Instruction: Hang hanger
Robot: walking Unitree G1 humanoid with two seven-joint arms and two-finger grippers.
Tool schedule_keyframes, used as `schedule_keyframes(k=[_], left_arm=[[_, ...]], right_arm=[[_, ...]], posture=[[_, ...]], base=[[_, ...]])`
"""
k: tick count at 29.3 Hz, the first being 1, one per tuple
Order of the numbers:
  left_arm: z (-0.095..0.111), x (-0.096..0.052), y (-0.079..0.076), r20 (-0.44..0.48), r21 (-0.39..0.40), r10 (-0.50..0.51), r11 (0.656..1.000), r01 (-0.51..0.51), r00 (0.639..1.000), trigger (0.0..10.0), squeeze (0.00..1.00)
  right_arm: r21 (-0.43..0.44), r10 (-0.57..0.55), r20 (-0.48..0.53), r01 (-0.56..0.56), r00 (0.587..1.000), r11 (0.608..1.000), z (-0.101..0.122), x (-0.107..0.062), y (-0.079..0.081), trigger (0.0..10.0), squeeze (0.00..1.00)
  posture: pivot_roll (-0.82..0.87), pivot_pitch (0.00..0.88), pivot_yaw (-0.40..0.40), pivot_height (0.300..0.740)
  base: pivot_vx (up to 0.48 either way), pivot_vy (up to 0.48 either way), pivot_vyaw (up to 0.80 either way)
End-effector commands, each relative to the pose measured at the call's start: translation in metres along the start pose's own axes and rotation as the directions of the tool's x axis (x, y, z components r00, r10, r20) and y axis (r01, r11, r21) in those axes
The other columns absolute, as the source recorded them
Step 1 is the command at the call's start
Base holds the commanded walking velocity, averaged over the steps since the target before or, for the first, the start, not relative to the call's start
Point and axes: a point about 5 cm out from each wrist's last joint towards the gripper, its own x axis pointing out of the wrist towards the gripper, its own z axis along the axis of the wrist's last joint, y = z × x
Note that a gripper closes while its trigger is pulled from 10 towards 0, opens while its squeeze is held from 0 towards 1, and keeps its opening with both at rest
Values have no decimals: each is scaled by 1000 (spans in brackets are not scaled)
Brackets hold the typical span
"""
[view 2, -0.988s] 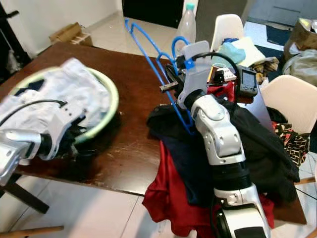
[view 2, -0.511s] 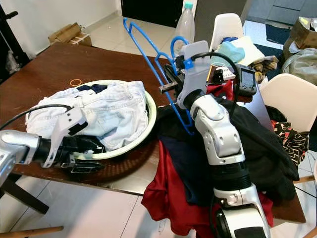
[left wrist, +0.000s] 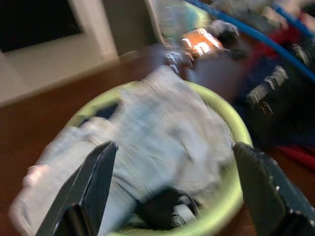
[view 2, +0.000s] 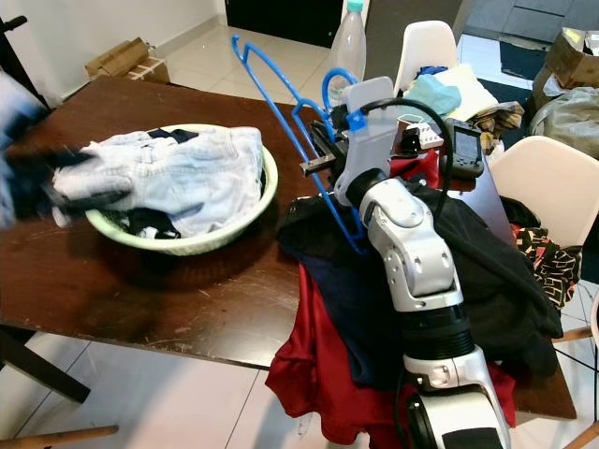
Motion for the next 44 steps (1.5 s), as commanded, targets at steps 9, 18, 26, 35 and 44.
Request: schedule_keyframes(k=[9,18,26,35,44], left_arm=[[-37,-20,29,-107,-49,338,937,-345,935,10000,0],[-113,-75,68,-149,-417,868,379,-826,474,10000,0],[-159,-70,62,-189,-696,872,206,-687,452,10000,0],[-118,2,43,37,-558,667,632,-539,744,10000,0],[-94,67,-22,-17,256,117,960,-109,993,10000,0]], right_arm=[[5,8,8,-8,1000,1000,1,2,0,10000,0],[5,6,8,-6,1000,1000,0,2,-1,10000,0],[6,10,12,-10,1000,1000,1,4,-1,10000,0],[-5,-3,14,3,1000,1000,2,3,-4,10000,0],[-12,-8,17,9,1000,1000,3,3,-6,10000,0]], posture=[[159,146,-96,740],[172,147,-102,740],[170,145,-107,740],[146,135,-96,740],[146,124,-100,740]], base=[[0,0,0],[0,0,0],[0,0,0],[0,0,0],[0,0,0]])
